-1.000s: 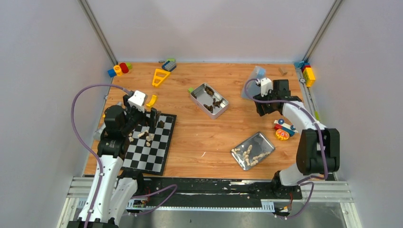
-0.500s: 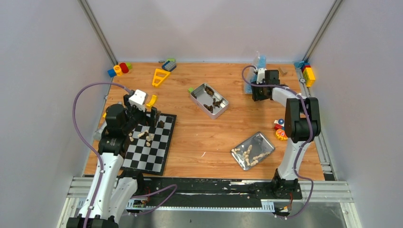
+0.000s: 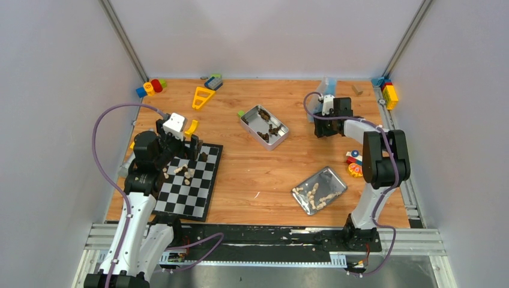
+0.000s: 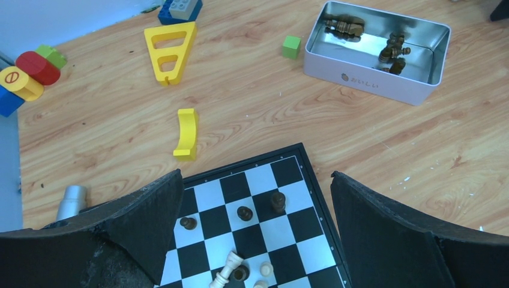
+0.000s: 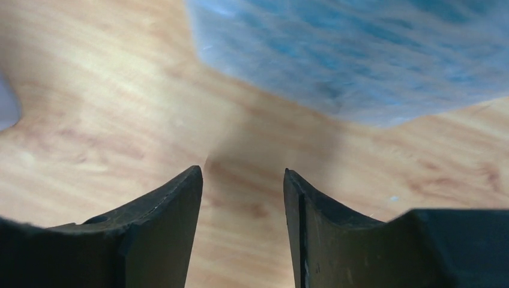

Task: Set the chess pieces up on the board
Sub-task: Adjust the distractor at the center of the board.

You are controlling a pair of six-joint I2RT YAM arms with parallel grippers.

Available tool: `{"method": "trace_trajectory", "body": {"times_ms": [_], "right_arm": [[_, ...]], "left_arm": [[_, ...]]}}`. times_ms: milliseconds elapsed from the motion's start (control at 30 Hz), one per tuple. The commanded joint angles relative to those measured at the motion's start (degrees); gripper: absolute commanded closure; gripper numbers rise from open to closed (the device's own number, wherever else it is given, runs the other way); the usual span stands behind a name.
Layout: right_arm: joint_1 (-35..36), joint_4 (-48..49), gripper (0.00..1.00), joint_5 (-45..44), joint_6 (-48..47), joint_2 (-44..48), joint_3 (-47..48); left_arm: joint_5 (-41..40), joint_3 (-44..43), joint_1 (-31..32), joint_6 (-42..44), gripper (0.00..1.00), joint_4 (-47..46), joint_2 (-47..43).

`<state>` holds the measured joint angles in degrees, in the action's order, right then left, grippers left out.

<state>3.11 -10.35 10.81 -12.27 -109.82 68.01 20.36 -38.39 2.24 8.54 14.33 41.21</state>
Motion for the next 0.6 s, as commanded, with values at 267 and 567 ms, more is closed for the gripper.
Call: {"method": "trace_trajectory", "body": {"times_ms": [267,567], "right_arm": [[10.6,-3.3,0.31,4.6,-1.3,12.5,-2.4],[15.5,-6.8,0.33,5.5,-1.2,3.9,9.8]], "left_arm": [[-0.8,-0.2,0.1,1.7,0.00,-1.9,-0.8],[-1.6,-0.5,0.1,1.8,0.00,-1.8,-1.2]]}}
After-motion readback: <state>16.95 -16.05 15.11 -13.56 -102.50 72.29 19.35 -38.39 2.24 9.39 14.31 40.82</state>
